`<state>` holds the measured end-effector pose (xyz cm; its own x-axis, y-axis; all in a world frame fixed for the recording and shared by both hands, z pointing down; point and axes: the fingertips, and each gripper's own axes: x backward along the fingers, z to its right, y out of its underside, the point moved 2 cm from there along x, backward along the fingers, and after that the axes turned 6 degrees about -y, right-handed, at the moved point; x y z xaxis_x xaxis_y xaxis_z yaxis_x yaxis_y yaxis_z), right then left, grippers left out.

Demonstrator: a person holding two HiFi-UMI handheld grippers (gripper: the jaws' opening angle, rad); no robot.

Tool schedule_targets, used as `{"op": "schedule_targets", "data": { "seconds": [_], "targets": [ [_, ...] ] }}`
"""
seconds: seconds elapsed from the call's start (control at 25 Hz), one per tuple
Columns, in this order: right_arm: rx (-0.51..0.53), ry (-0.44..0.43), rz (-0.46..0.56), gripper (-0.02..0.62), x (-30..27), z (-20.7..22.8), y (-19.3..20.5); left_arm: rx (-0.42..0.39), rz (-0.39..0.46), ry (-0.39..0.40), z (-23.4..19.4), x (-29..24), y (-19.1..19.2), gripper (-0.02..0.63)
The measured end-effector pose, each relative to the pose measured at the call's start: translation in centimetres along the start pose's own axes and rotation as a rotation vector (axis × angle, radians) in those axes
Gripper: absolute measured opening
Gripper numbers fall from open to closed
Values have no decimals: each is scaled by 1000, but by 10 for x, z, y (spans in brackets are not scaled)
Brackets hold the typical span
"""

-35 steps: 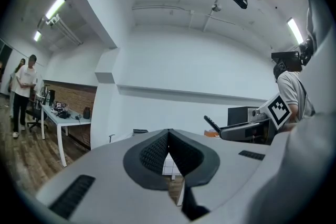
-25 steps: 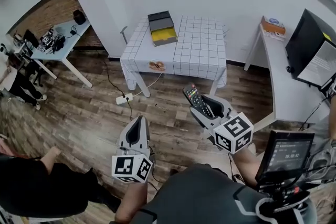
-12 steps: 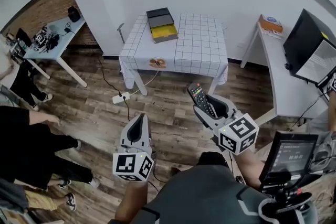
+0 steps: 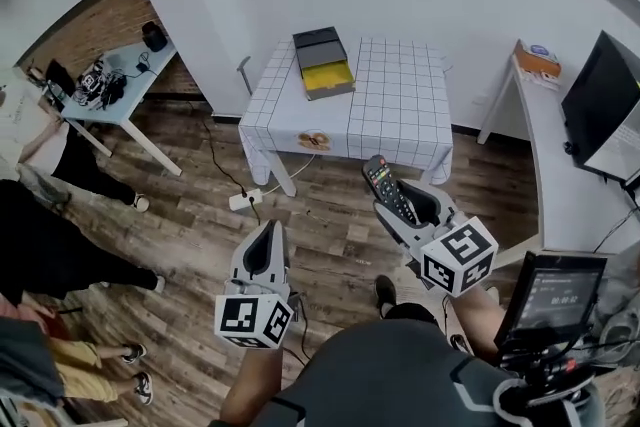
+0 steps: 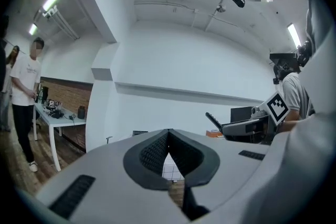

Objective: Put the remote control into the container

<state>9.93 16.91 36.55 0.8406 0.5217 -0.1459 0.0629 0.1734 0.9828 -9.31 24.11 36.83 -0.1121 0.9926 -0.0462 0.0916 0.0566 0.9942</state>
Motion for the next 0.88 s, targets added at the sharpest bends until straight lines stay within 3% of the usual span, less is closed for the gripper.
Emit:
{"op": "schedule_targets", "data": {
  "seconds": [0.56,0.88],
  "targets": [
    [3,-93,28,215,-51,89,-19,-27,2,-64,3,-99,-8,9],
    [5,-155,6,215,-81,162,-28,-14,12,-103,17,-175,-13,9]
  ]
}}
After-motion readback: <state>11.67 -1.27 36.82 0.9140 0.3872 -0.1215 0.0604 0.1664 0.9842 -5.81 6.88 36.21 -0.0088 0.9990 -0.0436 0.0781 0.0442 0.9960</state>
